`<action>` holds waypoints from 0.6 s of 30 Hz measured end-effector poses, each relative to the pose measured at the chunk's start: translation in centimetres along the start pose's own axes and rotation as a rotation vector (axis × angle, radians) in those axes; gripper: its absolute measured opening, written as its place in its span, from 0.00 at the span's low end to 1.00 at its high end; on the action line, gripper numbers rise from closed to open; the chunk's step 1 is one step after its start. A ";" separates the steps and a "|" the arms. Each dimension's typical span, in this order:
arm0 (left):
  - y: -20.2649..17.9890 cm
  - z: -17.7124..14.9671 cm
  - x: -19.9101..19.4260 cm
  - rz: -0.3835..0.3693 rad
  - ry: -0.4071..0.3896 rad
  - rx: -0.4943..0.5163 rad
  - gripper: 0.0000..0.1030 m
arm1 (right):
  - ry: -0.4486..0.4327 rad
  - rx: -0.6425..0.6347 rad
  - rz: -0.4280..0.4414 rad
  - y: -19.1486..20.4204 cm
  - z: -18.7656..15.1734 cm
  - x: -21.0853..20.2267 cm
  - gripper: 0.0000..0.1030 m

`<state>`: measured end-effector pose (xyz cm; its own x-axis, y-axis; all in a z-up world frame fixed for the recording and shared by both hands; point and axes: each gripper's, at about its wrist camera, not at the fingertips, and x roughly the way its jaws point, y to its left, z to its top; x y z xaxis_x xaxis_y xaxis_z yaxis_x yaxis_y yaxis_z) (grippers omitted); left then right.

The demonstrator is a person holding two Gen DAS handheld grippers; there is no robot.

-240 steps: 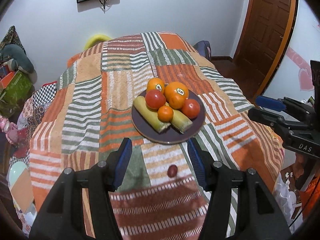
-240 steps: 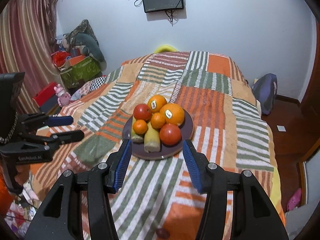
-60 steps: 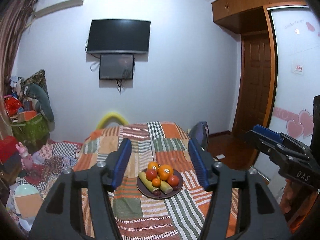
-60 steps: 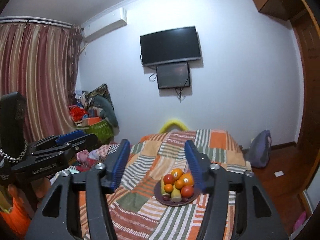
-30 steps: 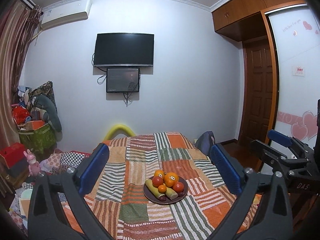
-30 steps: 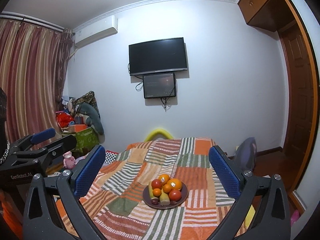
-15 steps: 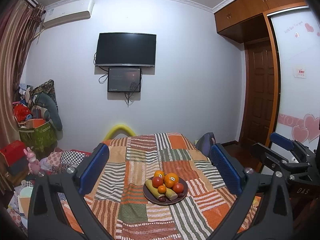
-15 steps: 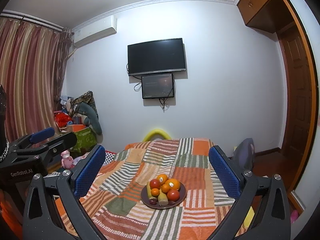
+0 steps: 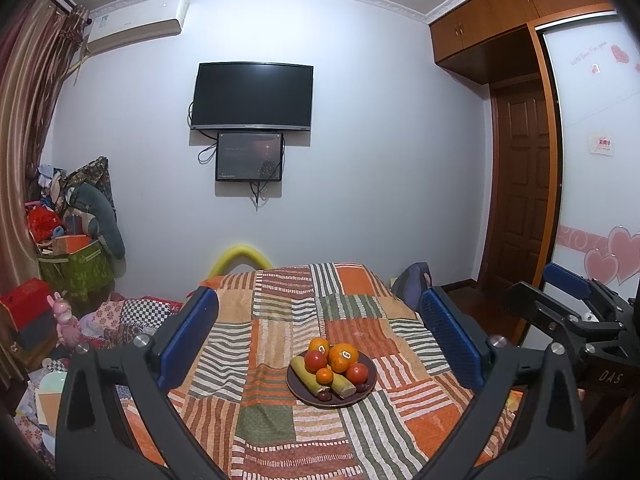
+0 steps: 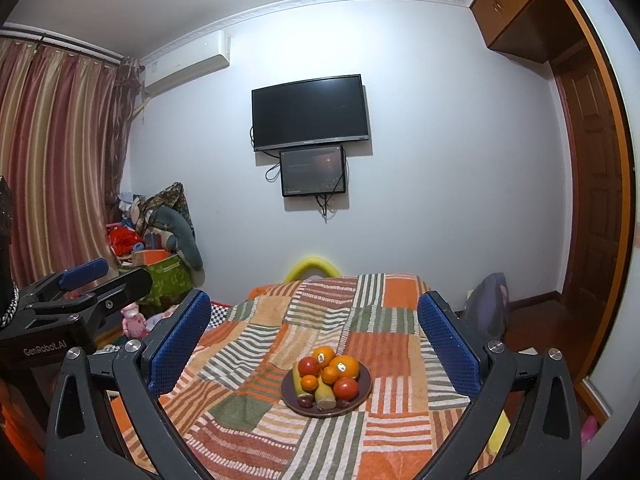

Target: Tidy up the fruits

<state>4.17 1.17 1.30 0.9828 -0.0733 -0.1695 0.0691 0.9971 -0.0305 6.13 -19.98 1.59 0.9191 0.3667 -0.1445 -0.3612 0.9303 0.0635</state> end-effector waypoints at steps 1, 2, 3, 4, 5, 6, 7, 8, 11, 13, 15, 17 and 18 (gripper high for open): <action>0.0 0.0 0.0 0.000 0.000 -0.001 1.00 | 0.000 0.000 0.000 0.0 0.0 0.0 1.00; 0.0 0.0 -0.1 -0.001 0.000 -0.002 1.00 | 0.001 0.000 -0.001 0.0 0.0 0.0 1.00; 0.0 -0.1 -0.1 -0.001 0.000 -0.002 1.00 | 0.001 0.000 -0.001 0.0 0.0 0.0 1.00; 0.0 -0.1 -0.1 -0.003 0.001 -0.002 1.00 | 0.001 0.000 -0.002 0.0 0.0 0.0 1.00; 0.0 -0.1 -0.1 -0.004 0.003 -0.001 1.00 | 0.003 -0.001 -0.002 0.0 0.0 0.0 1.00; -0.1 -0.2 -0.1 -0.005 0.003 0.000 1.00 | 0.004 -0.002 -0.004 0.0 0.0 0.0 1.00; -0.1 -0.1 0.0 -0.005 0.004 0.000 1.00 | 0.004 -0.003 -0.005 0.0 0.0 0.0 1.00; -0.1 -0.2 -0.1 -0.005 0.005 0.001 1.00 | 0.005 -0.003 -0.005 0.0 -0.1 0.0 1.00; -0.1 -0.2 0.0 -0.008 0.006 -0.001 1.00 | 0.005 -0.003 -0.004 0.0 -0.1 0.0 1.00; 0.0 -0.1 0.0 -0.010 0.007 -0.002 1.00 | 0.006 -0.002 -0.001 0.0 0.0 0.0 1.00; 0.0 -0.2 0.0 -0.011 0.007 -0.002 1.00 | 0.007 -0.002 -0.002 0.1 -0.1 0.0 1.00; 0.0 -0.1 -0.1 -0.011 0.007 -0.001 1.00 | 0.008 -0.001 0.000 0.1 -0.1 0.0 1.00; 0.0 -0.1 0.0 -0.010 0.006 -0.001 1.00 | 0.008 -0.002 0.000 0.1 -0.1 0.0 1.00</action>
<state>4.10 1.18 1.18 0.9811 -0.0829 -0.1749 0.0783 0.9964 -0.0334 6.10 -19.93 1.52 0.9178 0.3667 -0.1521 -0.3615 0.9303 0.0617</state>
